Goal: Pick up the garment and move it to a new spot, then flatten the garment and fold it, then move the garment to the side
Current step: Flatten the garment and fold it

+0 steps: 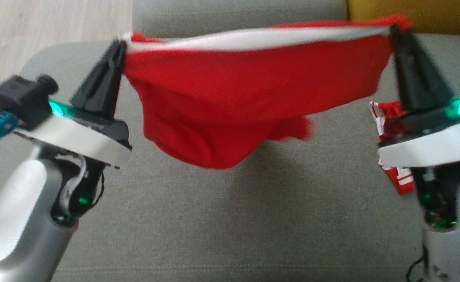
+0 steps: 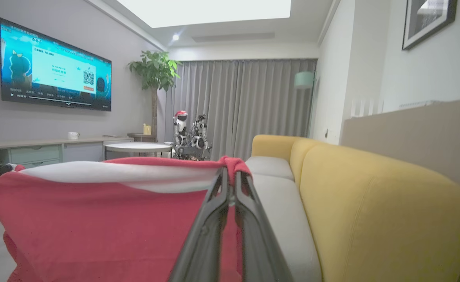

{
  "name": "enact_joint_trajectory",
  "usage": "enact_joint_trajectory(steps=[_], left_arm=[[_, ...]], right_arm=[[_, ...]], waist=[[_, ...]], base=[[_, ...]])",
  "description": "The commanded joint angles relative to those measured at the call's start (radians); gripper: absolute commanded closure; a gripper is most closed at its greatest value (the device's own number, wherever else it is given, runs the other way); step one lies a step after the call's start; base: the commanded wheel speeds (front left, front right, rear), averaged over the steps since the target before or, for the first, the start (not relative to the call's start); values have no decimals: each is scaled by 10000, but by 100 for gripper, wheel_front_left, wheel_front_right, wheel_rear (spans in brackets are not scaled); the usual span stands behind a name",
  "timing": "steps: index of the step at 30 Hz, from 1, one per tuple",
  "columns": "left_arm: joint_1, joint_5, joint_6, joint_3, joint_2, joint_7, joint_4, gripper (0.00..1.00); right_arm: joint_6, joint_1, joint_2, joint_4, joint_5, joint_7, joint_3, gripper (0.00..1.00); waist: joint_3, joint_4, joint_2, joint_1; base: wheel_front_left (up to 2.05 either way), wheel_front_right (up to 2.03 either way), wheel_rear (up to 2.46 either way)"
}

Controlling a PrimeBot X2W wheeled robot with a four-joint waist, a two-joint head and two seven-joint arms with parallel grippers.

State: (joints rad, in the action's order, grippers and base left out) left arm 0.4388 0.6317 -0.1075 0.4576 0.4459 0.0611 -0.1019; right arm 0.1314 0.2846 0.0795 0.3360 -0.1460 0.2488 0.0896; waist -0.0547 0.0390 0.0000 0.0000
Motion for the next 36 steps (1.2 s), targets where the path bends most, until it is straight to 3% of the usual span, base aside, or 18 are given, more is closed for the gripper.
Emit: enact_joint_trajectory(steps=[1,10,17,22,23,28,32,36], left_arm=[[762,14,-170,-674,470,-169,-625,100],[990,-4,-492,-712,514,-598,-1128,100],[2135,234,2,-765,189,-330,77,100],[4154,83,767,-800,-238,478,1960,100],[5121,2,1060,-831,-406,800,2894,100],[7388,-384,1645,-818,-778,1578,5362,100],[8319,-570,1955,-744,-1245,1909,7274,100],[8444,-430,2145,-836,-1811,1991,8992,100]], right_arm=[[-7,488,73,797,111,219,-58,100],[-7,532,43,1377,-27,655,-379,100],[-7,1603,-88,304,-571,537,-779,100],[-7,3895,-203,-1720,-1152,118,-973,100],[-7,5040,-234,-2673,-1255,-159,-844,100],[-7,7896,-280,-5608,-1376,-1353,-567,100],[-7,9380,-288,-8209,-1825,-2545,170,100],[-7,10114,-290,-10438,-2433,-3219,1524,100]], waist=[[180,-17,0,0],[280,-91,0,0],[-219,-128,0,0],[-977,-213,0,0],[-1371,-249,0,0],[-2129,-386,0,0],[-2450,-413,0,0],[-2957,-365,0,0]], base=[[0,0,0],[0,0,0],[0,0,0],[0,0,0],[0,0,0],[0,0,0],[0,0,0],[0,0,0]])
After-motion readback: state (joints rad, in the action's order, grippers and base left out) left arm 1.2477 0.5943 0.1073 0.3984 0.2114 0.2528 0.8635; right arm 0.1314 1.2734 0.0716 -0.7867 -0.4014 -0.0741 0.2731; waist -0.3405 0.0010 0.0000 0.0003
